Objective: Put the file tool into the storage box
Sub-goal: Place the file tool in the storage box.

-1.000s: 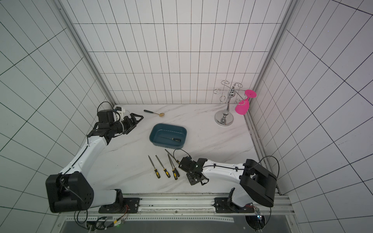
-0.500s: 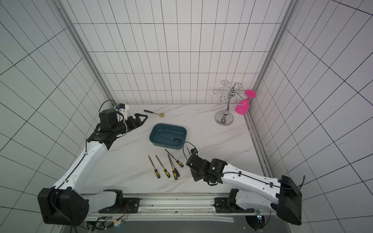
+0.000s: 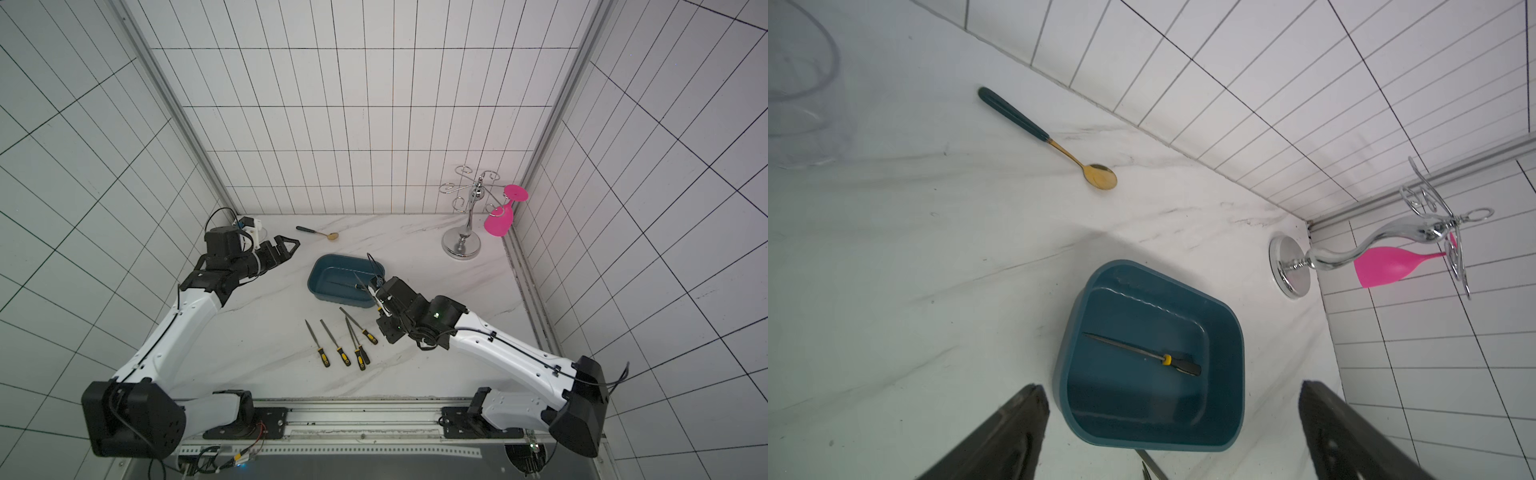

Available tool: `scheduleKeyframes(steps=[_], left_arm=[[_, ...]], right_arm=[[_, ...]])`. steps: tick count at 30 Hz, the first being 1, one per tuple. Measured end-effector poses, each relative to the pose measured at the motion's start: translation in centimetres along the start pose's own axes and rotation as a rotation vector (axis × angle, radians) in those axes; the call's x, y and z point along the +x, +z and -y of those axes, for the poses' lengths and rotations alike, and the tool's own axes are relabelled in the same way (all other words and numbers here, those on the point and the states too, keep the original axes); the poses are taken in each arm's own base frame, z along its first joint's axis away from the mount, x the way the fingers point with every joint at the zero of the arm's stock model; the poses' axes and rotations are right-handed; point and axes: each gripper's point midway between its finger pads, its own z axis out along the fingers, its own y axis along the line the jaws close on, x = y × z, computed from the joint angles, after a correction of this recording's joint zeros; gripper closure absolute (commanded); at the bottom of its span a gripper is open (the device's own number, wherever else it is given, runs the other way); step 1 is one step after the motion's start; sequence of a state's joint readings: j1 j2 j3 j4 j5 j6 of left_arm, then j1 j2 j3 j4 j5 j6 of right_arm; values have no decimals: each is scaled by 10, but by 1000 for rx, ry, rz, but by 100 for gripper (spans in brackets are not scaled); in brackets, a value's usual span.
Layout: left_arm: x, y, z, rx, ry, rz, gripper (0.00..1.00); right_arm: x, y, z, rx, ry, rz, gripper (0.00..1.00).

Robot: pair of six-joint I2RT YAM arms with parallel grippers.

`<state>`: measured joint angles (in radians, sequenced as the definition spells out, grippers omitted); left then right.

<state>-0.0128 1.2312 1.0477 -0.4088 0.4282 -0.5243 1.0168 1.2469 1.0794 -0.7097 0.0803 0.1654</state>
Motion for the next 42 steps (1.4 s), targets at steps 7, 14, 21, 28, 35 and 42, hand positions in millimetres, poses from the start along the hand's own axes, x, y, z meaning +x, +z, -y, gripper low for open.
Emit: scheduleKeyframes(steps=[7, 14, 21, 28, 35, 42], left_arm=[[-6, -5, 2, -4, 4, 29, 2], [-7, -4, -1, -9, -8, 32, 2], [-12, -6, -7, -26, -13, 58, 2], [19, 35, -12, -6, -61, -132, 2], [51, 53, -14, -10, -97, -283, 2], [48, 50, -18, -47, -76, -262, 2]], right_arm=[[-32, 32, 20, -20, -69, -43, 100], [-72, 66, 21, -58, -136, -37, 97], [-85, 113, 24, -44, -185, -89, 99], [-94, 139, 23, -51, -206, -108, 96], [-81, 166, 28, -50, -197, -166, 68], [-80, 169, 42, -48, -166, -173, 58]])
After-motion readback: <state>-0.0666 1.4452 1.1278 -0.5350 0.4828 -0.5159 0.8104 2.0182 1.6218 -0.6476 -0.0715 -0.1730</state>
